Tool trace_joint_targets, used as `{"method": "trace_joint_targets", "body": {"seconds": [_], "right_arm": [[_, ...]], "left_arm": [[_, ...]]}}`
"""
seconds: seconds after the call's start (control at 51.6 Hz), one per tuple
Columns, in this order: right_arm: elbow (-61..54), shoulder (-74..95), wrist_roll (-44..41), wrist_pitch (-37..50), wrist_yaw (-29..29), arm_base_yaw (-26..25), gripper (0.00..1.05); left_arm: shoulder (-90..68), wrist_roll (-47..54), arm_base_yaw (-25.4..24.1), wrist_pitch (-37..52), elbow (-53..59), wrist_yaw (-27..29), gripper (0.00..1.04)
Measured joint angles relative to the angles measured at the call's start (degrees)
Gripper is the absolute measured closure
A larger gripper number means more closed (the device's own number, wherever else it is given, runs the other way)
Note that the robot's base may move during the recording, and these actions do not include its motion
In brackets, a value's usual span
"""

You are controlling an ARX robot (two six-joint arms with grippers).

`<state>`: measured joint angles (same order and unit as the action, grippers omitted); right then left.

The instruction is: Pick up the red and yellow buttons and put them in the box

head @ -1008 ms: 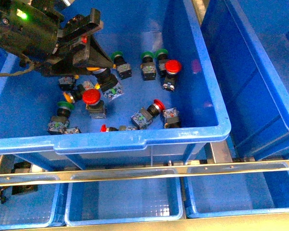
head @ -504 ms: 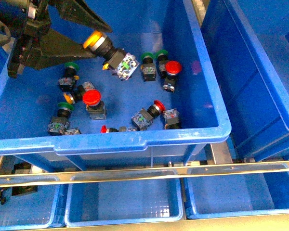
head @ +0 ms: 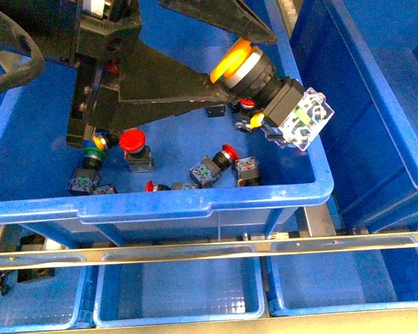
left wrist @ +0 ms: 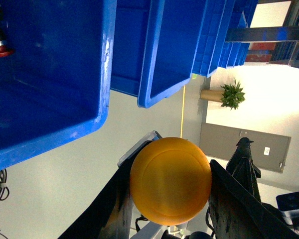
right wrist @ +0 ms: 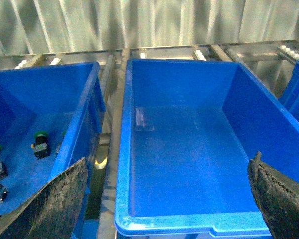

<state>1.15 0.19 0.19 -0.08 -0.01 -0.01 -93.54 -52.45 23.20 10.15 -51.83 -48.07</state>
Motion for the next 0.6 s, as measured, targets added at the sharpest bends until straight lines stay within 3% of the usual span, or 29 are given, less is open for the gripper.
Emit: {"method": "trace_joint_targets", "body": {"seconds": [0.329,0.601], "right_arm": [[0.0,0.0,0.0,0.0,0.0,0.0,0.07],[0.0,-0.02,0.0,0.0,0.0,0.0,0.07]], "left_arm": [[-13.11,-4.28,5.11,3.19,-13.49,6.25,0.7],[-15.56,-9.44,9.35,6.8,-15.58,7.72,0.7]]}}
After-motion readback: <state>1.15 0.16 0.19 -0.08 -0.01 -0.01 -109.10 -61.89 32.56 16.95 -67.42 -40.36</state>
